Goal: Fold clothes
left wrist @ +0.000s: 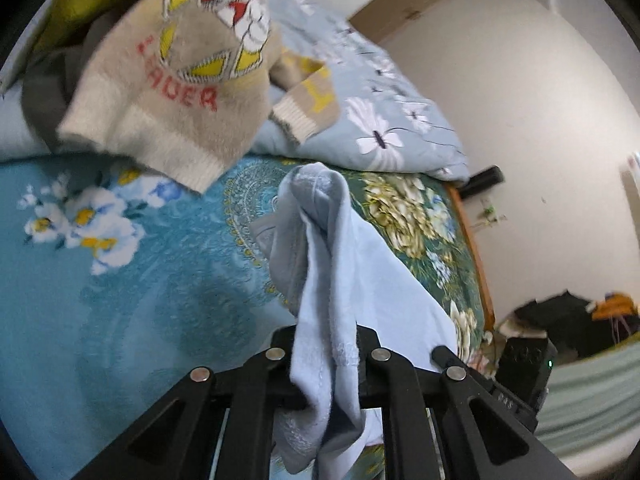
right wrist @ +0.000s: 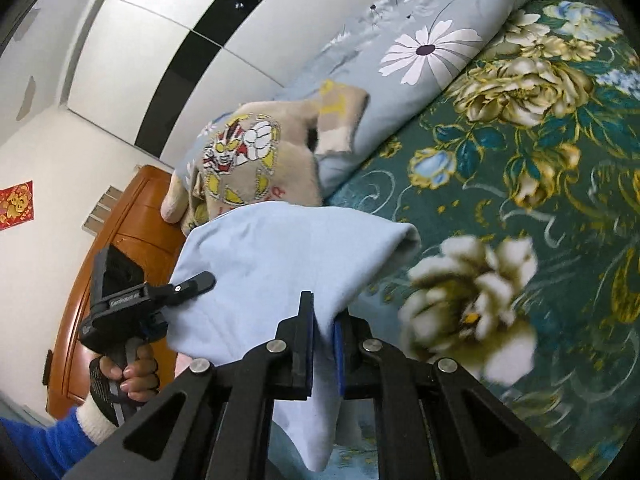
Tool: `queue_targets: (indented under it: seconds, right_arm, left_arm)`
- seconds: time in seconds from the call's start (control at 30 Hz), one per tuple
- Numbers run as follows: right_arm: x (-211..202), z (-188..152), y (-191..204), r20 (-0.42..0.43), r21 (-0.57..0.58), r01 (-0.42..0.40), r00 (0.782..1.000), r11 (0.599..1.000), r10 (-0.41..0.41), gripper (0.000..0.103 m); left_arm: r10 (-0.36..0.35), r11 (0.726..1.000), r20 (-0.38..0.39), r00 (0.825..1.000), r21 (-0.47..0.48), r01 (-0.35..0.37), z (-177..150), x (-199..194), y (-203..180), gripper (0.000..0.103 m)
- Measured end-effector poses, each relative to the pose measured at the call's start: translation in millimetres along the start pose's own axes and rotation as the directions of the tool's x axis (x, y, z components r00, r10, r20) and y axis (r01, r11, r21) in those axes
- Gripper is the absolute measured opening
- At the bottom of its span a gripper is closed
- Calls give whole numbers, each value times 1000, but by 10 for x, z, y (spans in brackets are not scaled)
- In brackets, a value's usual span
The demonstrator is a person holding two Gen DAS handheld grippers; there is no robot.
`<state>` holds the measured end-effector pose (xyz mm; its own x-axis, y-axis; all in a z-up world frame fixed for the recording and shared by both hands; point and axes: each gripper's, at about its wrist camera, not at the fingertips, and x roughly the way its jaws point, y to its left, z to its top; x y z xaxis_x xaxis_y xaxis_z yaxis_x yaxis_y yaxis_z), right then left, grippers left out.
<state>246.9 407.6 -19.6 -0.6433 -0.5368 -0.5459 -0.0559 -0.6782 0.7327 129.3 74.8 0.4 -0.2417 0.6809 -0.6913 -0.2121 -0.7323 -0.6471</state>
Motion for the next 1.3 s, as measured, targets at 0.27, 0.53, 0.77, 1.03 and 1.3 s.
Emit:
queue_targets:
  seconds: [0.27, 0.53, 0.77, 1.03, 1.3]
  right_arm:
    - [313, -447, 1456, -74, -90, -51, 996, 995, 44, 8]
    - [1669, -928, 3396, -337, -306, -185, 938, 934, 76, 8]
    - [3081, -1663, 4340, -515, -383, -248, 857, 890, 17, 8]
    - [4008, -2126, 4644, -556, -479, -177, 819, 860, -141, 8]
    - [4325, -2270, 4296, -560, -534, -90, 783, 841, -272, 9]
  left_arm:
    - [14, 999, 159, 987, 27, -19, -408, -1733, 617, 12]
    - [231, 973, 367, 901, -73, -220, -850, -3619, 1959, 12]
    - [378, 914, 367, 850, -296, -278, -1146, -4161, 3168, 12]
    - [414, 849, 297, 860, -467, -248, -1205, -3985, 4204, 12]
    - [417, 810, 203, 886, -525, -261, -1353, -3580, 4606, 16]
